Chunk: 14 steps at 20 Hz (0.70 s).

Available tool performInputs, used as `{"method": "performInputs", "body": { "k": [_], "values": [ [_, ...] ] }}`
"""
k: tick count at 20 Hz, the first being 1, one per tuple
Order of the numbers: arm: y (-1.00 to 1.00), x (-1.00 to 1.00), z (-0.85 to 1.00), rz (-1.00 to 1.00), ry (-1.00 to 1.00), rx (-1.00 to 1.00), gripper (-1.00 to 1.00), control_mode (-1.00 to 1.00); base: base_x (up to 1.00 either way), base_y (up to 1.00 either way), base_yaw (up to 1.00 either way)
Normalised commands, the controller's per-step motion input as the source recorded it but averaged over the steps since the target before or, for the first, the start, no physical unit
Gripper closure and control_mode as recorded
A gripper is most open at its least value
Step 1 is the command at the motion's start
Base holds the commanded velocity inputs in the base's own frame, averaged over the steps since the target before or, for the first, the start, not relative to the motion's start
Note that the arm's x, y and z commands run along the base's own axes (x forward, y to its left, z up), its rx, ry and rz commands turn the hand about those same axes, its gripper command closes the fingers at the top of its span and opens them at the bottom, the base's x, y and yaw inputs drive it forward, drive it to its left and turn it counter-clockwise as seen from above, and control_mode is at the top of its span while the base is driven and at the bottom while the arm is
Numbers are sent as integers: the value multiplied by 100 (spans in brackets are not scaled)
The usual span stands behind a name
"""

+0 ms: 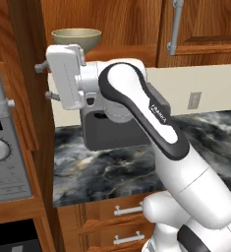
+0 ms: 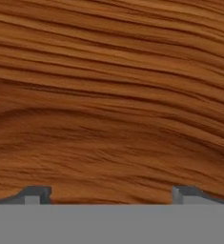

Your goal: Move the bowls from the cabinet to the plates on the dining table.

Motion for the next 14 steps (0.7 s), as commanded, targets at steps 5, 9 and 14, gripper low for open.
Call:
{"method": "performInputs", "body": {
  "k": [5, 9, 14],
  "values": [
    [32, -1, 8, 0, 1, -9, -100, -100, 0, 0, 0],
    [28, 0, 4, 0, 0, -10, -100, -100, 0, 0, 0],
    [-28, -19, 2, 0, 0, -3, -100, -100, 0, 0, 0]
  ]
}}
